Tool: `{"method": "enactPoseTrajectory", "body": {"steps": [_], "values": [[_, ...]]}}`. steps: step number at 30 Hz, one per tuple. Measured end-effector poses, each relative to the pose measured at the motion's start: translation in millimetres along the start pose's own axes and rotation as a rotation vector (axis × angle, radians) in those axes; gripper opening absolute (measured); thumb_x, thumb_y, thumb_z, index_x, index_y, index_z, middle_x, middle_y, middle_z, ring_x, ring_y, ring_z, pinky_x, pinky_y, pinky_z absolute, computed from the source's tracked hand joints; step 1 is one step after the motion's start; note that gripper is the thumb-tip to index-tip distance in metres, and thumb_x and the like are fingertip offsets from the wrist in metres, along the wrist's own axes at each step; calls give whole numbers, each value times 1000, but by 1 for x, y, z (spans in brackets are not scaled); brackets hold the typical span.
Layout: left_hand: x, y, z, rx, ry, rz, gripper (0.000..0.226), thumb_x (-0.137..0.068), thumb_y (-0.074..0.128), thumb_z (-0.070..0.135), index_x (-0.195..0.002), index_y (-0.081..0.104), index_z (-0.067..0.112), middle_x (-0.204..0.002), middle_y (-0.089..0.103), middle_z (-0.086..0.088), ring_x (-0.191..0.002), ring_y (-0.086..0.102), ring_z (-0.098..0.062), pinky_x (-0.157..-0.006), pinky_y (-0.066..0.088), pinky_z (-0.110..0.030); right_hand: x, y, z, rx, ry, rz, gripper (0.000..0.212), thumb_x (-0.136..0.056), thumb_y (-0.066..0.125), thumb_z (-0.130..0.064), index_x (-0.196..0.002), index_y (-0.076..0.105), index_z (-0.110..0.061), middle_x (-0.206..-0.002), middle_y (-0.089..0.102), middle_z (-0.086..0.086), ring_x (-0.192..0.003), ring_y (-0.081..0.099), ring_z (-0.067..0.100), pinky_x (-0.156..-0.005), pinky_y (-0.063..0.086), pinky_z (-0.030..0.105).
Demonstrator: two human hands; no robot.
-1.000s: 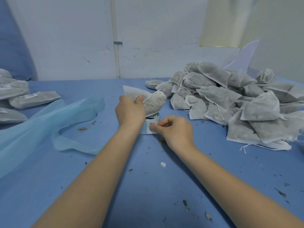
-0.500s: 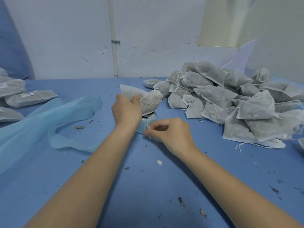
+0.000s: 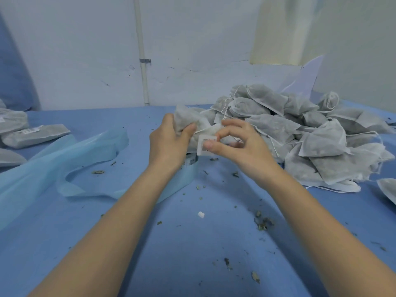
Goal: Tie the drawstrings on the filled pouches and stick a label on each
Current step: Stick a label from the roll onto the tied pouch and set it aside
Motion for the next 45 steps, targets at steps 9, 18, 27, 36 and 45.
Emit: {"method": "enactPoseTrajectory", "body": {"steps": [9,18,27,36,45], "values": [[20,29,20,200,4,-237,7,-88,62,26,-83,57,28,-80,62,14,-71,56,1,-59,42,-9,-6,-22,4,67,-39,145,17,-74,80,-31,-68,65,-34,-116,57,-15,-117,46,-2,-92,31,10],[30,38,22,416,-113,-391,34,-76,76,14,-107,62,6,-99,71,-3,-91,67,-16,-82,53,-32,-4,-30,9,9,-50,200,60,-70,84,-30,-119,50,-40,-100,58,-30,-97,56,-8,-81,48,14],[35,44,30,353,-48,-453,38,-63,81,0,-96,66,12,-89,71,0,-84,68,-16,-80,54,-34,-2,-32,16,-91,-3,367,13,-75,80,-33,-71,67,-32,-74,69,-22,-82,64,-2,-85,50,24],[23,31,7,569,-357,-109,17,-84,66,20,-68,63,15,-61,63,4,-57,59,-14,-54,42,-25,0,-13,23,-275,111,160,65,-76,80,-24,-120,34,-37,-115,48,-3,-93,62,3,-68,55,21],[32,23,-6,836,-543,125,43,-79,73,33,-104,59,0,-97,67,-12,-76,69,-24,-68,57,-32,-13,6,8,-558,85,396,38,-72,82,-6,-79,46,-14,-76,57,4,-66,60,14,-55,51,20]]}}
Point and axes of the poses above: each hand's wrist, its own x-axis away from the middle knuckle, its own y-axis out of the palm, z = x × y, the point moved 7 cm from there along -x, towards the middle knuckle
